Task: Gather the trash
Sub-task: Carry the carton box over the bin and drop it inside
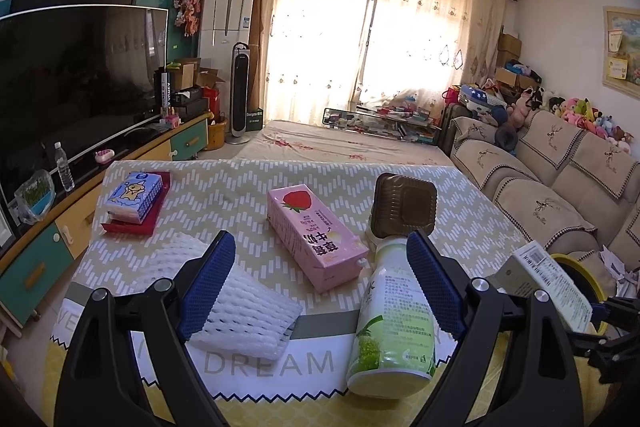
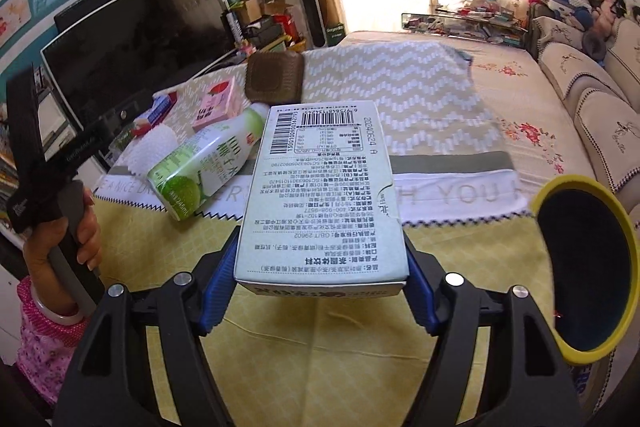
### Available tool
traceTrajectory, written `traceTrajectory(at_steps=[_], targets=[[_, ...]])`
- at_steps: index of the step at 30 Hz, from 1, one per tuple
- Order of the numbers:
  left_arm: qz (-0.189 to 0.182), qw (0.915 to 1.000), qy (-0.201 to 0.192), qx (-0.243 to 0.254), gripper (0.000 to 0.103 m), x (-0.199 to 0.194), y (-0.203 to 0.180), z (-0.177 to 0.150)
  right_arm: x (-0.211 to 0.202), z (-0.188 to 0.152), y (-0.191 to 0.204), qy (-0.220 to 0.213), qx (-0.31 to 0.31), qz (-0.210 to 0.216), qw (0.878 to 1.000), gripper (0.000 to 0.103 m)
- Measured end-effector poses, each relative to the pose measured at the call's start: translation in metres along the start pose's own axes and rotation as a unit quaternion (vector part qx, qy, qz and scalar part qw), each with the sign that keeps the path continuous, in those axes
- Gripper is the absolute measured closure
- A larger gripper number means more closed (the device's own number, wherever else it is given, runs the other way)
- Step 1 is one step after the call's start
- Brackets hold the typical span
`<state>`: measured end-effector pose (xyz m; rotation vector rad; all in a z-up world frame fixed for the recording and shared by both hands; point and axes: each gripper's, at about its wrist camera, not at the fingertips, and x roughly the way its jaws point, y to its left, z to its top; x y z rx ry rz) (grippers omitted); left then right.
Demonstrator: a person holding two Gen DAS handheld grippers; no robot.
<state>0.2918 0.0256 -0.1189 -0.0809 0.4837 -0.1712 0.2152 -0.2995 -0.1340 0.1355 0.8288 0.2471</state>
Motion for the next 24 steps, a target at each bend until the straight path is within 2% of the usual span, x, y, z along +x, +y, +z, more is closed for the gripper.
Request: traceTrajectory(at_steps=[4,8,13,17,20,24], targets=[[-0.001,1.0000,0.003,0.003,0.017,0.002,0.000,-0.001,-0.019,-0.001,-0.036,-0.016,0.031,-0.031,0.999,0.035],[0.001,1.0000,0.005,0.007,0.017,0.003,-0.002,-0.001,-0.033,-0.006,-0.084,-0.020,0.068,-0.080,0.994,0.035],[0.003,0.9999,0.007,0.010,0.017,0.006,-0.003,-0.002,-0.042,-0.020,-0.146,-0.010,0.121,-0.150,0.981,0.035],[0.003,0.9998,0.011,0.014,0.017,0.009,-0.004,-0.003,-0.039,-0.035,-0.186,0.005,0.159,-0.186,0.969,0.035],[0.001,0.9997,0.013,0.018,0.017,0.010,-0.007,-0.004,-0.032,-0.043,-0.206,0.015,0.181,-0.193,0.964,0.034],[-0.002,0.9996,0.014,0.026,0.017,0.011,-0.010,-0.005,-0.031,-0.047,-0.210,-0.002,0.186,-0.226,0.956,0.031]])
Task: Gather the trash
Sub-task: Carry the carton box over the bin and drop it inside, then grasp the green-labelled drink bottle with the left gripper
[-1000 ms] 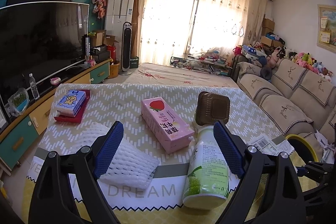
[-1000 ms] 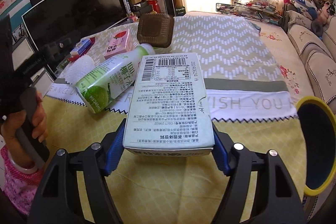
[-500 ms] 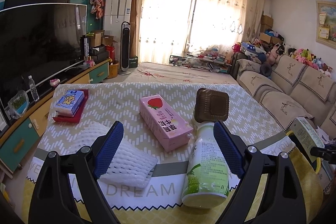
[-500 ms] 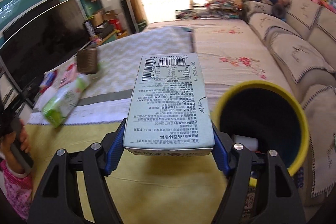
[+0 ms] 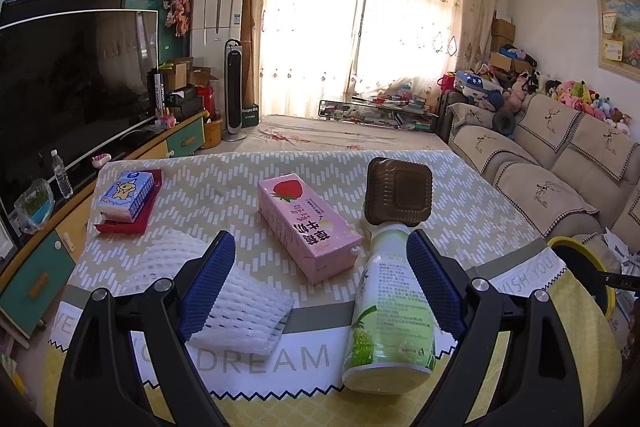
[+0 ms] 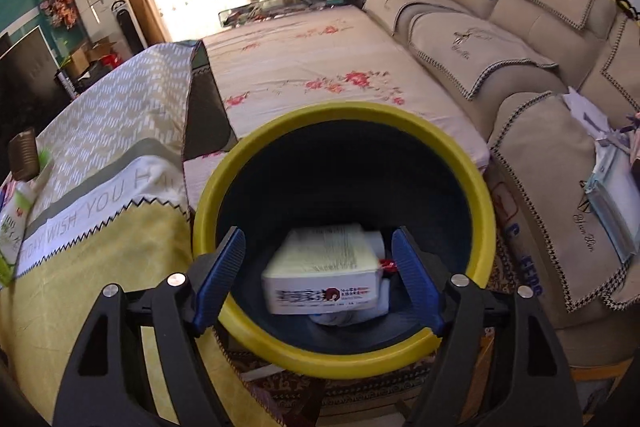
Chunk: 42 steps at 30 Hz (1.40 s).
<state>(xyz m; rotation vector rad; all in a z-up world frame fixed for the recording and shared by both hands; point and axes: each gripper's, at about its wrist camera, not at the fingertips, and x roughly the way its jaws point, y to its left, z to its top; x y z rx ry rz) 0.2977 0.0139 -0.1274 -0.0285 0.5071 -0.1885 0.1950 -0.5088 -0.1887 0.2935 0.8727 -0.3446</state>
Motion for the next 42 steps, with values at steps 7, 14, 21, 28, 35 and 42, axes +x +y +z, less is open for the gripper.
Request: traceTrajectory(at_steps=[7,14,21,28,35,42], targets=[[-0.026,0.9996,0.008,0.011,0.017,0.002,-0.007,-0.002,-0.013,0.005,0.022,-0.031,-0.011,0.038,0.999,0.027],[-0.055,0.9975,0.031,0.032,0.017,0.008,-0.021,-0.008,-0.013,0.003,0.034,-0.023,-0.020,0.043,0.999,0.027],[-0.065,0.9928,0.079,0.063,0.017,0.025,-0.037,-0.018,-0.011,0.001,0.036,-0.017,-0.023,0.047,0.998,0.026],[-0.077,0.9881,0.125,0.046,0.020,0.042,-0.033,-0.021,-0.007,-0.002,0.039,-0.008,-0.027,0.052,0.998,0.026],[-0.068,0.9817,0.172,0.046,0.032,0.059,-0.036,-0.028,-0.004,-0.003,0.045,-0.004,-0.032,0.053,0.998,0.026],[-0.063,0.9776,0.189,0.068,0.044,0.065,-0.045,-0.031,-0.003,-0.005,0.048,-0.002,-0.035,0.054,0.998,0.025]])
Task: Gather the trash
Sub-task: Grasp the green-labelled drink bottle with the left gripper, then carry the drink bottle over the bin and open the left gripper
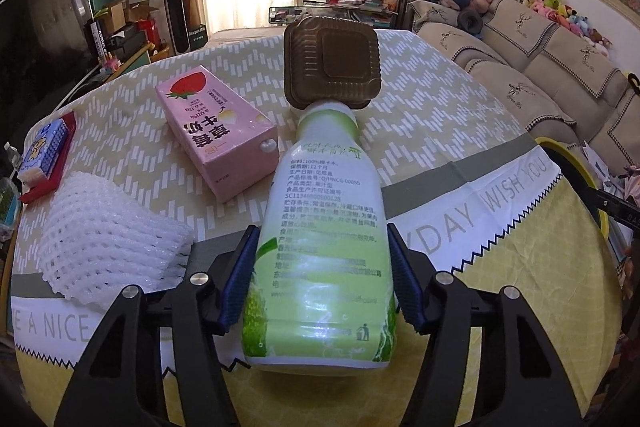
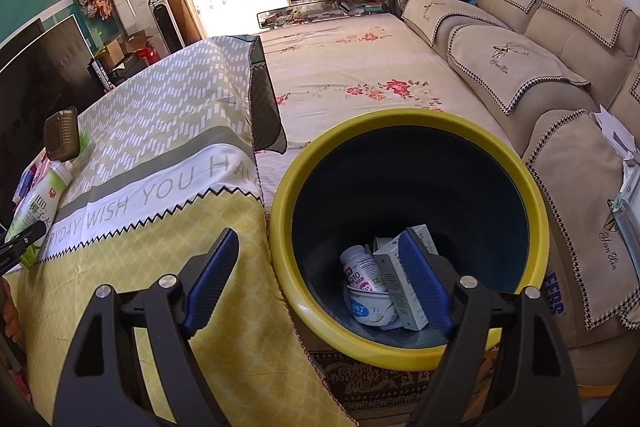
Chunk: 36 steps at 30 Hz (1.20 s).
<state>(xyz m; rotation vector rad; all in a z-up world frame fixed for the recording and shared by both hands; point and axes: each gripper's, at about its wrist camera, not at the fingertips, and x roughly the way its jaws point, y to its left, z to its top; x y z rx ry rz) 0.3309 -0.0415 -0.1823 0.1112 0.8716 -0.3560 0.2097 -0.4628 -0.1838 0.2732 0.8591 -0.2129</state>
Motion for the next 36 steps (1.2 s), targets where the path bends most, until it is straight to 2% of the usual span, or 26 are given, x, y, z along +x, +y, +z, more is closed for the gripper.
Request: traceTrajectory(at_steps=[4,13,19,27,36], targets=[[-0.002,1.0000,0.006,0.001,0.051,0.001,-0.002,0.001,0.000,0.000,0.000,0.001,-0.001,0.001,1.000,0.025],[-0.006,1.0000,-0.005,0.000,0.052,-0.004,-0.001,-0.001,0.000,0.000,0.001,0.002,-0.003,0.003,1.000,0.025],[0.005,0.9995,-0.002,0.032,0.052,-0.011,-0.016,-0.009,-0.005,0.002,-0.004,-0.005,0.001,0.006,1.000,0.025],[-0.032,0.9992,-0.018,0.015,0.052,-0.044,-0.033,-0.020,-0.011,0.003,-0.018,-0.012,0.016,0.010,1.000,0.025],[-0.076,0.9947,-0.041,0.056,0.052,-0.082,-0.089,-0.023,-0.024,0.004,-0.027,-0.027,0.023,0.021,0.999,0.025]])
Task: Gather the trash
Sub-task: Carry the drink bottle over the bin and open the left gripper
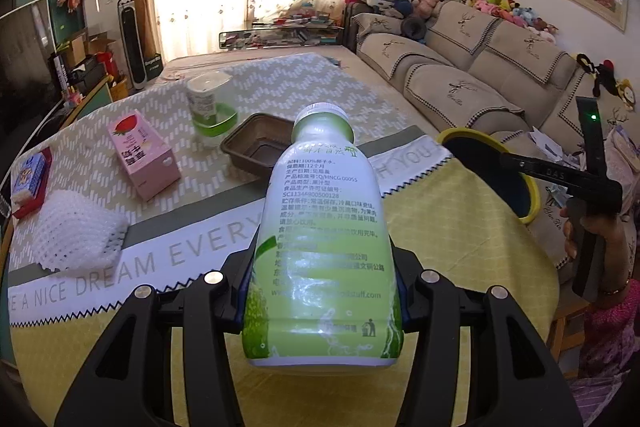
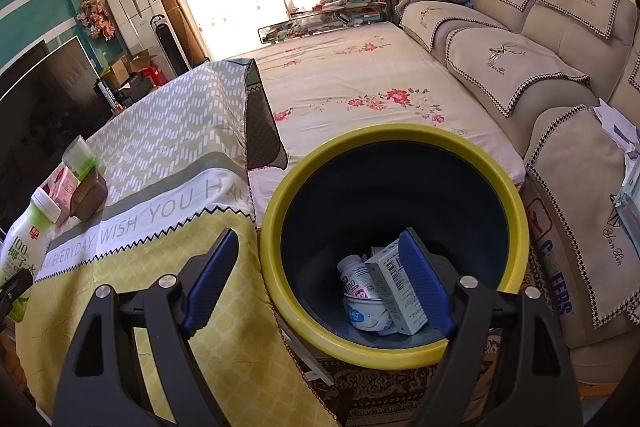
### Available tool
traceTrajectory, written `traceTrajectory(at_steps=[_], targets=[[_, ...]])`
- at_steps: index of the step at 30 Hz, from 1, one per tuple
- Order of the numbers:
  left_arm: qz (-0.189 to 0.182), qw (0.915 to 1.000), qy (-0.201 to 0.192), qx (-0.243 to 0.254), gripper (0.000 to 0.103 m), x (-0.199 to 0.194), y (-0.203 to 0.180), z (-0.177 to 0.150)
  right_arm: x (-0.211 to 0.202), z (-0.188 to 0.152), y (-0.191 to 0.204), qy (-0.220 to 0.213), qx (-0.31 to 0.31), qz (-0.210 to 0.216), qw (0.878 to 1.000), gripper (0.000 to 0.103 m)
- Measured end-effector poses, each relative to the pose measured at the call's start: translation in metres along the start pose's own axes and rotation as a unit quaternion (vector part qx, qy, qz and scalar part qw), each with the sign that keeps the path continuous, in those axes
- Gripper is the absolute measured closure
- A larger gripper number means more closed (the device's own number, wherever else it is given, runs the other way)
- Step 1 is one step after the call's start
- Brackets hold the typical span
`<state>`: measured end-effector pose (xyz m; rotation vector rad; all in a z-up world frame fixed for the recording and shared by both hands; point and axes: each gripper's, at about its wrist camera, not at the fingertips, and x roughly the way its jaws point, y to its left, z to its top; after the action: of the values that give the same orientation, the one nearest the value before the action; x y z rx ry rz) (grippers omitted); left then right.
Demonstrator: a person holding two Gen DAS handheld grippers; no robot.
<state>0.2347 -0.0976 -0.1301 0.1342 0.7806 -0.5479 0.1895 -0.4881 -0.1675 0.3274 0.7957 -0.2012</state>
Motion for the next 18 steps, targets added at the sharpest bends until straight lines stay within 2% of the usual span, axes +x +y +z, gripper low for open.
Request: traceTrajectory(at_steps=[7,12,18], targets=[[-0.061,0.9959,0.001,0.067,0.052,0.008,-0.077,0.024,-0.026,0.006,-0.025,-0.034,0.023,-0.003,0.999,0.025],[-0.103,0.9872,0.018,0.120,0.052,0.035,-0.142,0.045,-0.048,0.011,-0.062,-0.062,0.057,-0.014,0.996,0.025],[-0.131,0.9769,0.054,0.160,0.052,0.079,-0.205,0.065,-0.064,0.011,-0.104,-0.082,0.094,-0.025,0.992,0.025]])
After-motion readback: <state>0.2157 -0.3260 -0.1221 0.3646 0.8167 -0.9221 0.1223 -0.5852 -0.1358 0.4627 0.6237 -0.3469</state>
